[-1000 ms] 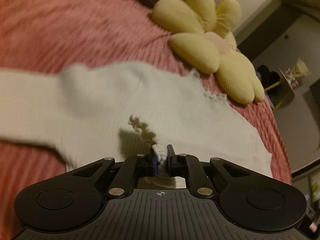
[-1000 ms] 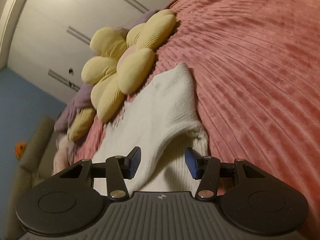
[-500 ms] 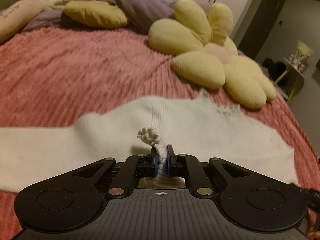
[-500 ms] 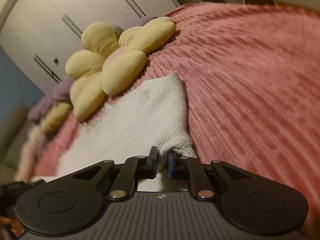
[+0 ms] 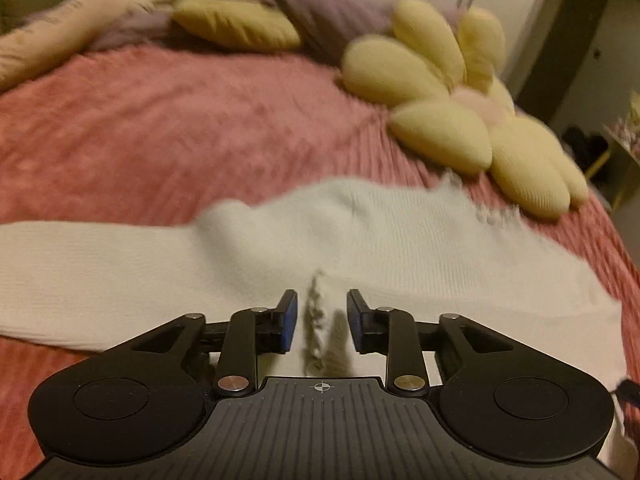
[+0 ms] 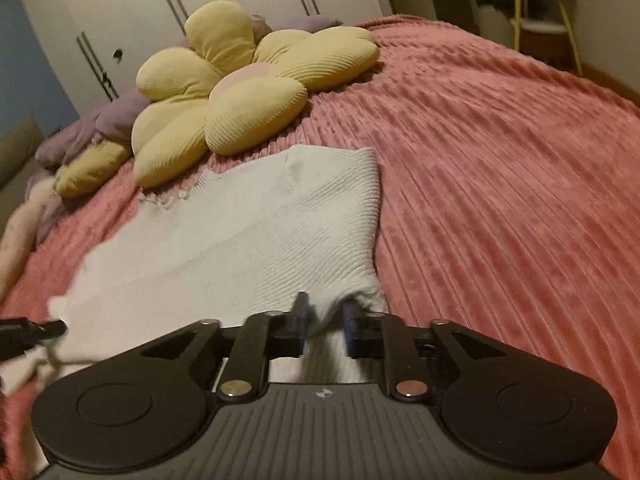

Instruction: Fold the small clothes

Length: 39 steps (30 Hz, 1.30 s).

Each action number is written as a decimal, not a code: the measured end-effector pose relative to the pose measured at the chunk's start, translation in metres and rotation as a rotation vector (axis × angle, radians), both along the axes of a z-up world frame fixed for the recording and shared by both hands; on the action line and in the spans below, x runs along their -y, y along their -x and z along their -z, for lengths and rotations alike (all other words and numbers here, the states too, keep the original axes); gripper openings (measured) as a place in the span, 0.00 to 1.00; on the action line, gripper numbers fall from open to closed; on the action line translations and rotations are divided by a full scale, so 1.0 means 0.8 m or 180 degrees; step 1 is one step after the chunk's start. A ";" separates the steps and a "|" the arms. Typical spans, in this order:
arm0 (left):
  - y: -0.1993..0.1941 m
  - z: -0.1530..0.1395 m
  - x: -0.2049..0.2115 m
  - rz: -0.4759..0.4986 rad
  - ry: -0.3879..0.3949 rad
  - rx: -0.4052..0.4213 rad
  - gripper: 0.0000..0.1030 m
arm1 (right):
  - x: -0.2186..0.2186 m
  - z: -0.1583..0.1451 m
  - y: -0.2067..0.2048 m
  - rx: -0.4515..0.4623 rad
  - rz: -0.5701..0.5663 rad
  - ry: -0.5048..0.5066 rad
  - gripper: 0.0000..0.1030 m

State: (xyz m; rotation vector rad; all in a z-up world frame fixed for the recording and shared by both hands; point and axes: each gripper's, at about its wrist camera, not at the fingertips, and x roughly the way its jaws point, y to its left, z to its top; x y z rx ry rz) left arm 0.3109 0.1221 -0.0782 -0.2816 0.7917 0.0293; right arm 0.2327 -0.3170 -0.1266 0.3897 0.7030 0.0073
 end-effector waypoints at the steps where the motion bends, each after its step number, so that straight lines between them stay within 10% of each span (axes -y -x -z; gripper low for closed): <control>1: 0.007 -0.004 0.002 -0.0001 -0.0019 0.0067 0.40 | -0.003 -0.006 0.007 0.0054 0.0017 0.0099 0.21; 16: -0.013 0.042 0.095 0.0414 -0.0601 0.0107 0.55 | -0.130 0.026 -0.078 0.0194 -0.0771 0.1713 0.23; 22: -0.021 0.048 0.100 0.0443 -0.0776 0.0206 0.68 | -0.116 0.033 -0.093 0.0311 -0.0695 0.1758 0.24; 25: -0.006 0.039 0.087 0.0364 -0.0569 0.0207 0.90 | -0.119 0.031 -0.080 0.0347 -0.0734 0.1763 0.26; 30: 0.024 0.032 0.052 0.0188 -0.0087 0.0159 0.94 | -0.119 0.019 -0.043 0.0301 -0.0771 0.1461 0.57; 39: 0.041 0.027 0.014 0.0060 0.0034 0.0073 0.94 | -0.108 0.018 -0.024 0.0169 -0.0788 0.1529 0.58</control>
